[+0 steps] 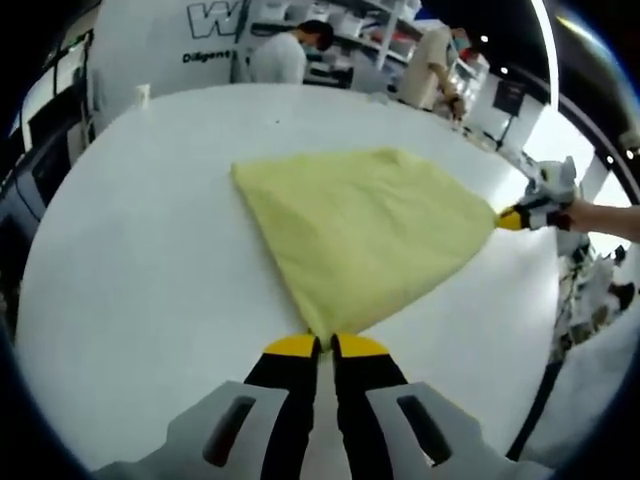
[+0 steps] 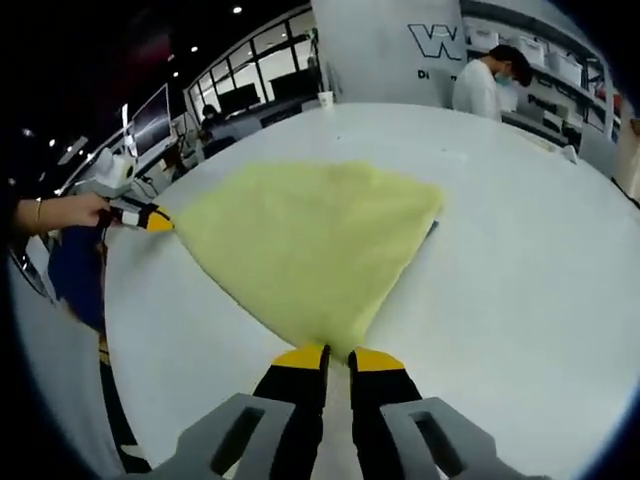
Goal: Fold the garment on the visible template until the final outline fits inside the template.
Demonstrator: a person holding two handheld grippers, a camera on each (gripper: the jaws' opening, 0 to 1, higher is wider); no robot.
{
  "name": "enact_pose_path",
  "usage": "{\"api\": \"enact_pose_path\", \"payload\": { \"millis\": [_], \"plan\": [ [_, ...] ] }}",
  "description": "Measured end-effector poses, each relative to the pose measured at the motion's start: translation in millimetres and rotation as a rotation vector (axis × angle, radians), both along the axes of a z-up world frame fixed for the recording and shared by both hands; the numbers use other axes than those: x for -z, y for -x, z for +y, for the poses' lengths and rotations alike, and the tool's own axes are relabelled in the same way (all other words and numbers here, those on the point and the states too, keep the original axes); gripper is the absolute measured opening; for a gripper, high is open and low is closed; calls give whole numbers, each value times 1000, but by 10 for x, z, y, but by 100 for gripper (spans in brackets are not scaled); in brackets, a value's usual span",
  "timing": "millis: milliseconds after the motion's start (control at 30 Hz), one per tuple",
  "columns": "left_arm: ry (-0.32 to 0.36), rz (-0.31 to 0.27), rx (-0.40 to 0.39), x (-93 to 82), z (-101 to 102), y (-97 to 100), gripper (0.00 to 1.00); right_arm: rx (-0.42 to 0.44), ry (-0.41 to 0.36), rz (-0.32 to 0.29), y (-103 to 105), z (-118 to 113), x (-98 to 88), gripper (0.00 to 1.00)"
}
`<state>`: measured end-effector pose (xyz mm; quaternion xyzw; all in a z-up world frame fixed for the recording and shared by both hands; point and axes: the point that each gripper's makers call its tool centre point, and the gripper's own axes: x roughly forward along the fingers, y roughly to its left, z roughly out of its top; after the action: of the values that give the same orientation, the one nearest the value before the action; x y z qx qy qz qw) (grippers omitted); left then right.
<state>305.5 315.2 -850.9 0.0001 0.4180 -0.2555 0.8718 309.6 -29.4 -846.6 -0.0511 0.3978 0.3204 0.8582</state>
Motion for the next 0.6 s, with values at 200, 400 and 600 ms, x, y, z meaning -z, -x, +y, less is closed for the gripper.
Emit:
{"api": "enact_pose_path", "payload": {
  "millis": [200, 400, 600],
  "plan": [
    [3, 9, 3, 4, -13, 5, 1, -9, -16, 7, 29, -23, 9, 0],
    [-19, -5, 34, -33, -41, 51, 1, -40, -21, 11, 34, -78, 17, 0],
    [-18, 3, 43, 0, -60, 103, 0, -34, -24, 17, 98, -156, 20, 0]
  ]
}}
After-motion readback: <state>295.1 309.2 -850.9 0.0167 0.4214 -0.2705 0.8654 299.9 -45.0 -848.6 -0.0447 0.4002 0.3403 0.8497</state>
